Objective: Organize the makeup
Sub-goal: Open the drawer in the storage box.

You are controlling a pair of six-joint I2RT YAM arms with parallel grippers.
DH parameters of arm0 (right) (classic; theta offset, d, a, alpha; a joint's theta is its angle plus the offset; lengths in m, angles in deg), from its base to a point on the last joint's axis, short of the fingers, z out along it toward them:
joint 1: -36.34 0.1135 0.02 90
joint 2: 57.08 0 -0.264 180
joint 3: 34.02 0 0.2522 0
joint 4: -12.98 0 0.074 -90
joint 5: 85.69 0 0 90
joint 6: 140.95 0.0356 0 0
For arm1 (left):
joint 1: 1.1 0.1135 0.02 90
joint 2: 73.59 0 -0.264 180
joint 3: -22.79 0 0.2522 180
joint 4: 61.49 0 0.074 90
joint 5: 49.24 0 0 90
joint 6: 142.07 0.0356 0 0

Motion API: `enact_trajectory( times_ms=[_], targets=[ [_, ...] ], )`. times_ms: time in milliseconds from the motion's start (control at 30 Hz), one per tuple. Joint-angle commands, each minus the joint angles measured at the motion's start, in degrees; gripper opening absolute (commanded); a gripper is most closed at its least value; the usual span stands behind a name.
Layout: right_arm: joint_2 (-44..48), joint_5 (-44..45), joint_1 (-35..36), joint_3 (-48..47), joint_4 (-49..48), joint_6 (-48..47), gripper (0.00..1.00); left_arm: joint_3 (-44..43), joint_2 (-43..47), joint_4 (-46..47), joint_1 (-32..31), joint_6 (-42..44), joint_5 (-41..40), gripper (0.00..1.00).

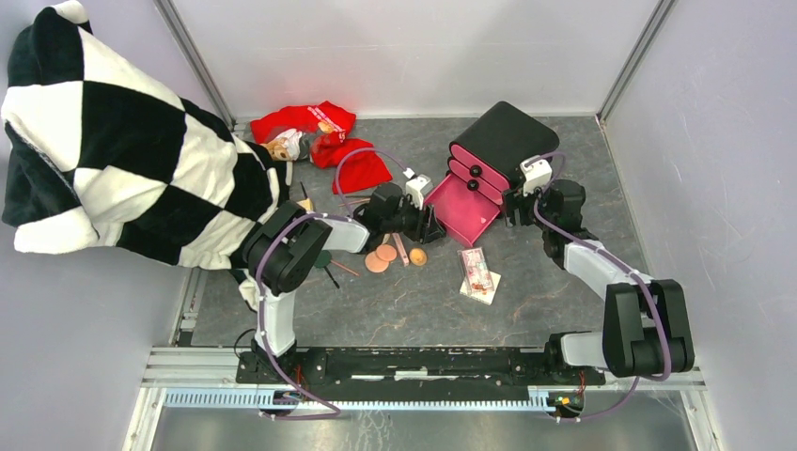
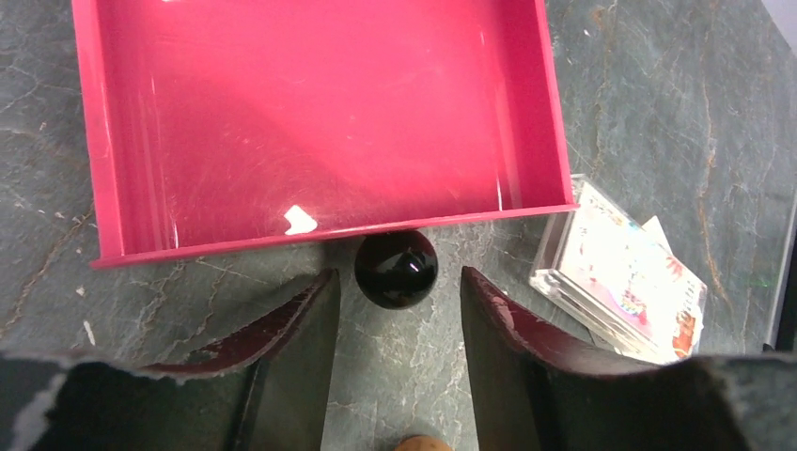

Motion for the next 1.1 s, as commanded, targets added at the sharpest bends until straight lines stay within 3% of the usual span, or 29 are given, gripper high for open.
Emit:
enact_trajectory(
  times_ms=[0, 267, 467, 800, 1000, 1067],
  targets=[
    [-2.16, 3.94, 0.02, -3.62, -3.05, -2.24, 0.82, 1.06, 5.14, 0.79, -0.01, 4.58, -0.34, 0.59],
    [-4.12, 6.21, -0.32, -6.91, -3.40, -5.09, 0.82, 2.83, 11.26, -4.30, -0.01, 10.38, 1.64, 0.83],
    [-6.18, 6.17, -1.68, -9.57, -1.69, -6.19, 0.82, 4.54, 17.37, -11.85, 0.00, 19.27, 1.32, 0.96],
    [-1.87, -2.38, -2.39, -8.34, 3.79, -6.14, 0.83, 8.47, 29.09, -26.52, 0.00, 35.76, -7.60, 1.00],
    [4.56, -8.15, -2.29, -8.34, 11.17, -5.14, 0.85, 11.68, 34.86, -32.55, 0.00, 42.89, -7.74, 1.00],
    [6.55, -10.82, -1.87, -8.01, 13.22, -5.91, 0.90, 12.92, 36.85, -33.36, -0.01, 44.34, -7.41, 1.00]
  ],
)
